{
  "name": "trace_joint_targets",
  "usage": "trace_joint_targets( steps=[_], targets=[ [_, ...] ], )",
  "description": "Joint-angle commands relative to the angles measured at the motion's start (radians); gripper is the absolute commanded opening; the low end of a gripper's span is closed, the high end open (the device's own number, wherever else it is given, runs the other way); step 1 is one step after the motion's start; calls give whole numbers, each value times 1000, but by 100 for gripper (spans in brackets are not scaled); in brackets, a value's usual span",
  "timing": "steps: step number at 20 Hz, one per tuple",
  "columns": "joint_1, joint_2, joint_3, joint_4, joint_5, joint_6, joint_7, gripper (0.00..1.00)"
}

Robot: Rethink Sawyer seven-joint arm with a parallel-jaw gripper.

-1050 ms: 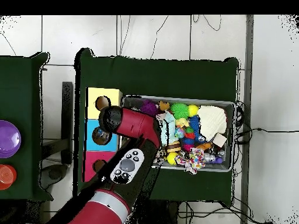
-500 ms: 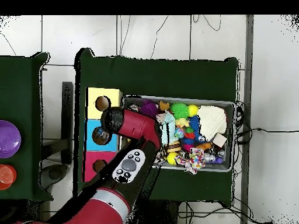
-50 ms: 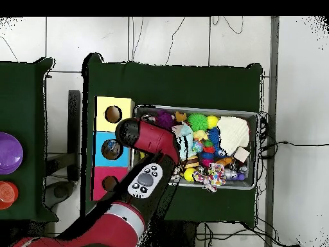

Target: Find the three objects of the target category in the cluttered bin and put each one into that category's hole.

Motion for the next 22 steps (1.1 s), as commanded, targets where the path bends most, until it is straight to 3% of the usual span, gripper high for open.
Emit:
trace_joint_targets(
  steps=[1, 12, 19, 20, 22],
  targets=[
    [-30, 47, 115, 43, 52, -7, 190, 0],
    [-33, 45, 125, 29, 74, 45, 191, 0],
    [-6, 68, 55, -3, 47, 70, 196, 0],
    [-5, 69, 51, -2, 46, 68, 196, 100],
    [-6, 68, 53, -1, 46, 67, 195, 100]
  ],
)
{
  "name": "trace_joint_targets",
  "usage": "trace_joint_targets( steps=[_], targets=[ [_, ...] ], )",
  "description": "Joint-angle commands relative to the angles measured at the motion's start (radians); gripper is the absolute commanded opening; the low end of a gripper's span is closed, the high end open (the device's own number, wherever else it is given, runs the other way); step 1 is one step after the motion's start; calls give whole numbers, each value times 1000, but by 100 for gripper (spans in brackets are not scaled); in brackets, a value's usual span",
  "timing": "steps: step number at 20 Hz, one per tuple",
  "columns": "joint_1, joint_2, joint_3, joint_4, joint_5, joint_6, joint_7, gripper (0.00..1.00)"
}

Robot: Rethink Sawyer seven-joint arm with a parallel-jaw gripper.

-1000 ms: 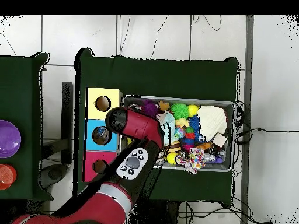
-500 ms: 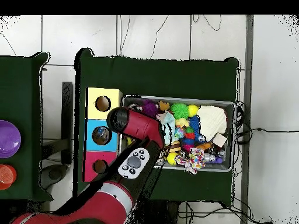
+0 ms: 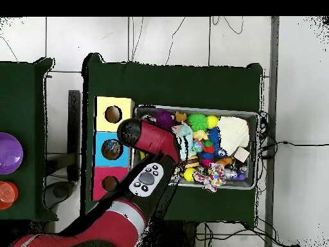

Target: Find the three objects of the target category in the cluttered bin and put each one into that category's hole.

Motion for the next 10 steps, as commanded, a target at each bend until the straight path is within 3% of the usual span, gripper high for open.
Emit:
trace_joint_targets(
  steps=[1, 10],
  targets=[
    [-6, 49, 53, 0, 24, 67, 195, 100],
    [-3, 51, 65, -14, 40, 95, 216, 100]
  ],
)
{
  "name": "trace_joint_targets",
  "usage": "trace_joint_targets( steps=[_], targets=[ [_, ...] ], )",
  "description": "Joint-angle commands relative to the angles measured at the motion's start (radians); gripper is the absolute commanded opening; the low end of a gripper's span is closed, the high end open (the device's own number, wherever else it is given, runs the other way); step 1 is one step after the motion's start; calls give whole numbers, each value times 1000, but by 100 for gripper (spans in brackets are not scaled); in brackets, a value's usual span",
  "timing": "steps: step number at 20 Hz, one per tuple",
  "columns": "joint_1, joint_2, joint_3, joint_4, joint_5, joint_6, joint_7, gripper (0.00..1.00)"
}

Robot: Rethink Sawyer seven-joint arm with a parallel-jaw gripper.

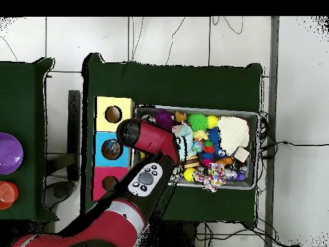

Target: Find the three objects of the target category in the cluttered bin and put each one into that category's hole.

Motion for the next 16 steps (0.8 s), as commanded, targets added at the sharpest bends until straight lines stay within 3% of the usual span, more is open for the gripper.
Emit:
trace_joint_targets(
  steps=[1, 9, 16],
  targets=[
    [-14, 41, 72, -7, 40, 100, 208, 100],
    [12, 49, 42, -89, 62, 222, 289, 100],
    [21, 64, 34, -128, 82, 264, 312, 100]
  ],
)
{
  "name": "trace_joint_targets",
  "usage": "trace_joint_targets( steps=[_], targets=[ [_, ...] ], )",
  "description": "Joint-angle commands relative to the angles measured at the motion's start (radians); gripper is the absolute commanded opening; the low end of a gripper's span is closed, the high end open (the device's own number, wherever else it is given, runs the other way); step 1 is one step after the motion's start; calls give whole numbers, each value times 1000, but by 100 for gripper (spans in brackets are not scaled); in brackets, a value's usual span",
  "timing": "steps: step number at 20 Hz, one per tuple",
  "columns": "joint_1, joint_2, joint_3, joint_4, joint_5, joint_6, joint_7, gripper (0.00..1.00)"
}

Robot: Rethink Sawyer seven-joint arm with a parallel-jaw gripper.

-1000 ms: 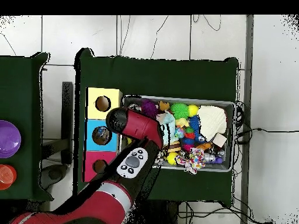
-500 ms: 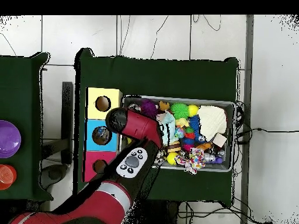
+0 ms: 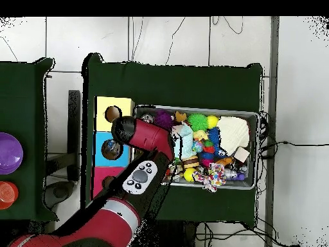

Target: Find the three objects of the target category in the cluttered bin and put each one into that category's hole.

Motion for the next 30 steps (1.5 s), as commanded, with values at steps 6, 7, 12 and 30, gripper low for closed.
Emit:
trace_joint_targets(
  steps=[6, 7, 12, 30],
  targets=[
    [-7, 33, 57, -91, 67, 178, 298, 100],
    [-11, 34, 66, -82, 69, 161, 285, 100],
    [-35, 11, 112, -39, 81, 160, 222, 100],
    [-61, 74, 146, -10, 45, 219, 140, 100]
  ],
)
